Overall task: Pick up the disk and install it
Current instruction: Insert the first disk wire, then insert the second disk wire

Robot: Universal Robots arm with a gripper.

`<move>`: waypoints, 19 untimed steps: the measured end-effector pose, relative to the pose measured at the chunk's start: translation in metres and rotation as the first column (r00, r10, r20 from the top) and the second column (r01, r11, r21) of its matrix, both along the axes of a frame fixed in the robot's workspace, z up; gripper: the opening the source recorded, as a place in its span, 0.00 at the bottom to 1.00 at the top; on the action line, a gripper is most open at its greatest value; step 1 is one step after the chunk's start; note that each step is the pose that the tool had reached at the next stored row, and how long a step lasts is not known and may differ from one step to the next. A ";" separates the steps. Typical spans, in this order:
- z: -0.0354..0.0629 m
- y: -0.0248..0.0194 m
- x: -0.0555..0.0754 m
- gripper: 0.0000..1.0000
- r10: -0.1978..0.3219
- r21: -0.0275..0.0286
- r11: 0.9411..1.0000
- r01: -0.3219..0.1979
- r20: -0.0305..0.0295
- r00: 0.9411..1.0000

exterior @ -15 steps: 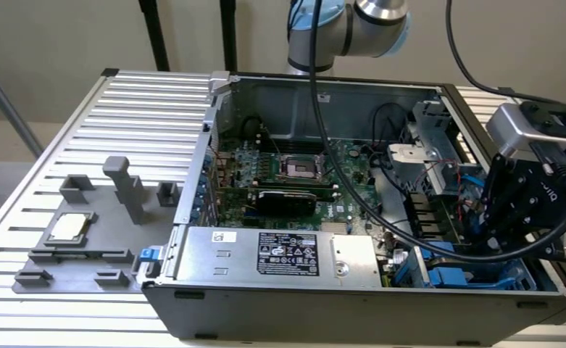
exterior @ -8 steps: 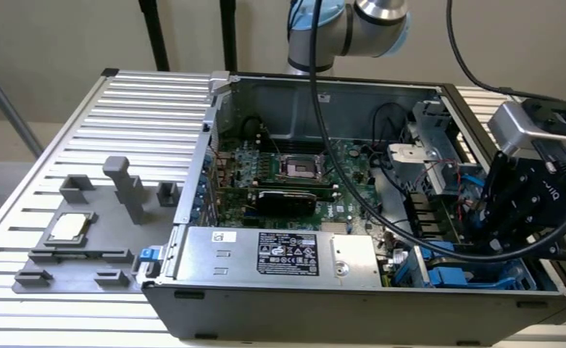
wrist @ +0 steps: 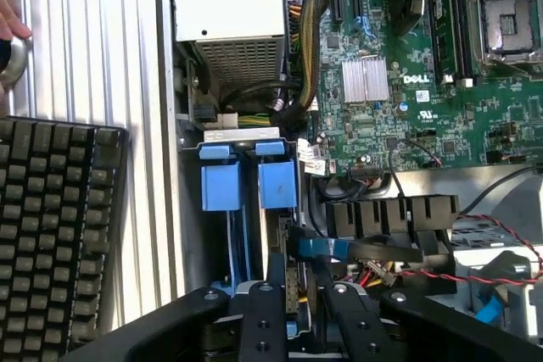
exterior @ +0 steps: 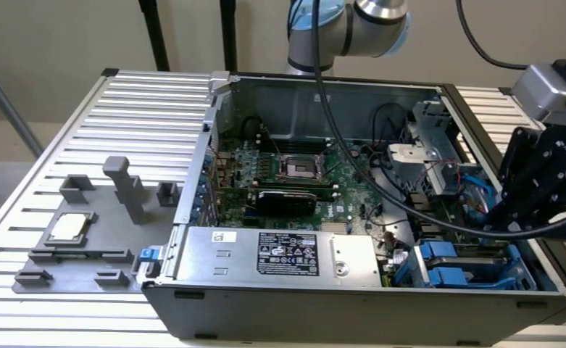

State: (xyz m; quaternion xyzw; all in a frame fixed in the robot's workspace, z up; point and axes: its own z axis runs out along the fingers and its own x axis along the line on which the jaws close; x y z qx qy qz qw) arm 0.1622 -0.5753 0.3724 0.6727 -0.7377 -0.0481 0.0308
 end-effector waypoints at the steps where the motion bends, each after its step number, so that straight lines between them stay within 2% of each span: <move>1: 0.0046 0.0000 0.000 0.25 0.000 0.000 1.000 0.000 0.000 1.000; 5: 0.0177 0.0000 -0.003 0.25 0.000 0.003 1.000 0.000 0.001 1.000; 9: 0.0177 0.0005 -0.013 0.25 0.000 0.003 1.000 0.000 0.001 1.000; 13: 0.0169 0.0041 -0.013 0.25 0.000 0.003 1.000 0.000 0.001 1.000; 19: 0.0095 0.0047 -0.010 0.25 -0.001 0.003 1.000 0.001 0.001 1.000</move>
